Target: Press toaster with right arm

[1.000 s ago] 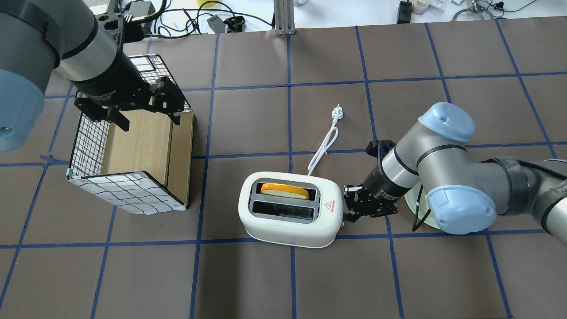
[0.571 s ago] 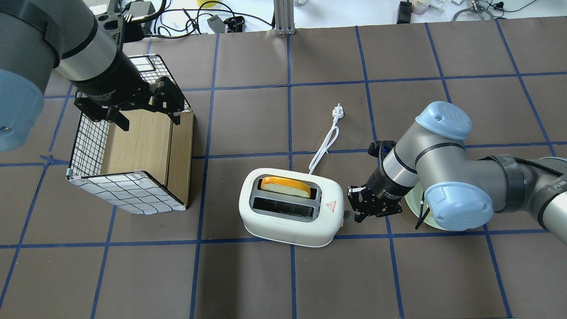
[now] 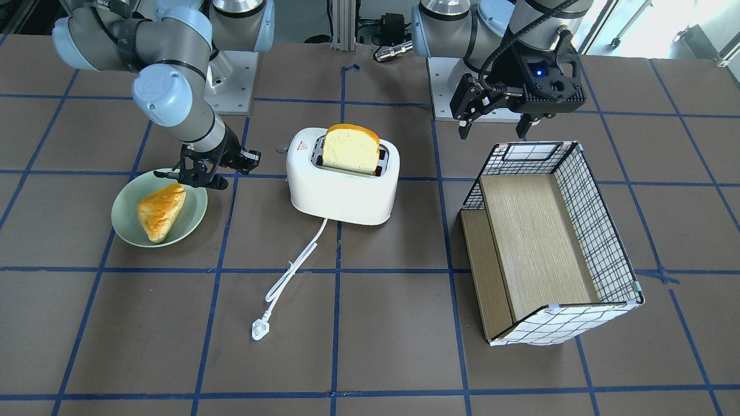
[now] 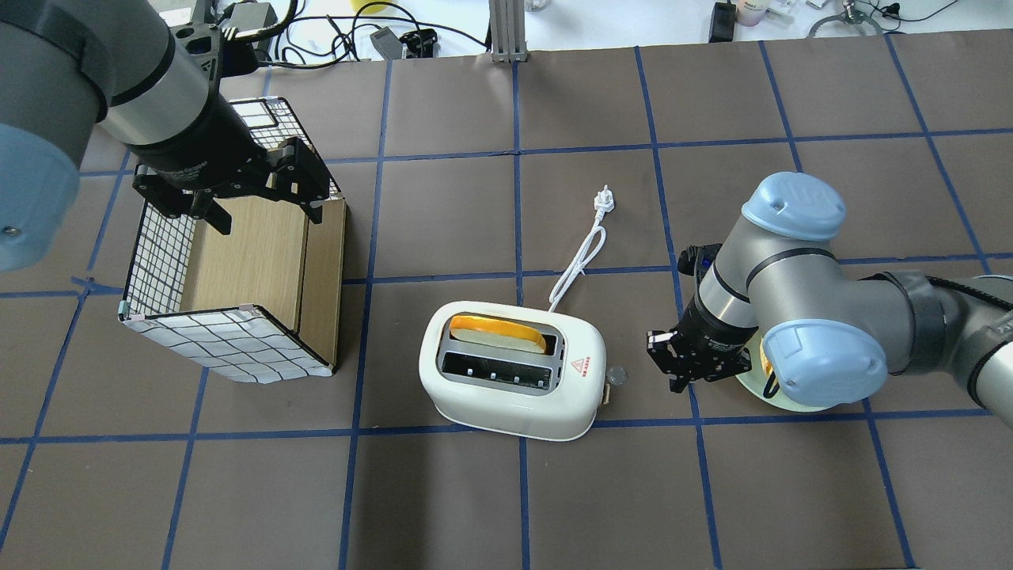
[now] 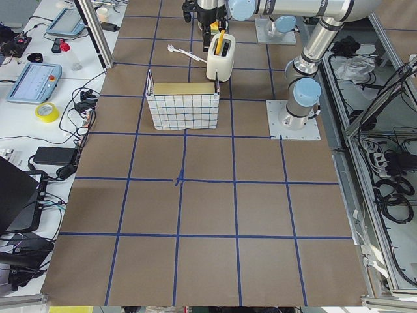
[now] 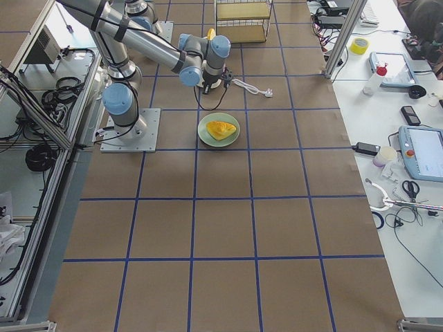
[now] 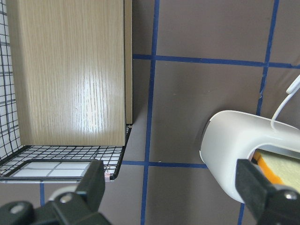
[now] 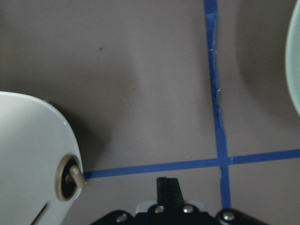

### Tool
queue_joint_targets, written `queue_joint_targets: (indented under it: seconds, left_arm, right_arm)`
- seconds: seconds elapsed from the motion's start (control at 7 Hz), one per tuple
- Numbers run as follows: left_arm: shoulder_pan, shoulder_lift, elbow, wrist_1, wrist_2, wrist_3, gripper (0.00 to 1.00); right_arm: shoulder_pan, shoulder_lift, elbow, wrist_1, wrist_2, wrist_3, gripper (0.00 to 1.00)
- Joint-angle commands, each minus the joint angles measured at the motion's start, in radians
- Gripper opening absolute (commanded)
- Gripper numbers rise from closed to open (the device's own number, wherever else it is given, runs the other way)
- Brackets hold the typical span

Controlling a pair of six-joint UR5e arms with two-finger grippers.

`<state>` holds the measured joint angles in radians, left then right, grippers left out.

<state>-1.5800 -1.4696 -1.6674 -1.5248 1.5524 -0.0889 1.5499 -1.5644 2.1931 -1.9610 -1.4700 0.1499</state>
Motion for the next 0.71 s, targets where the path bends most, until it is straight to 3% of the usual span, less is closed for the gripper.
queue_joint_targets:
  seconds: [0.0, 0.29, 0.43, 0.57]
  left_arm:
    - [0.0, 0.0, 0.0, 0.0, 0.0, 0.0, 1.0]
    - [0.0, 0.0, 0.0, 0.0, 0.0, 0.0, 1.0]
    - [0.0, 0.0, 0.0, 0.0, 0.0, 0.0, 1.0]
    - [0.0, 0.0, 0.0, 0.0, 0.0, 0.0, 1.0]
  right_arm:
    - [-0.004, -0.012, -0.06, 0.037, -0.113, -0.006, 0.0]
    - [0.006, -0.02, -0.245, 0.23, -0.093, -0.009, 0.0]
    - [0.01, -0.023, -0.331, 0.249, -0.095, -0.019, 0.54]
    - [0.01, -0.035, -0.378, 0.235, -0.096, -0.042, 1.0]
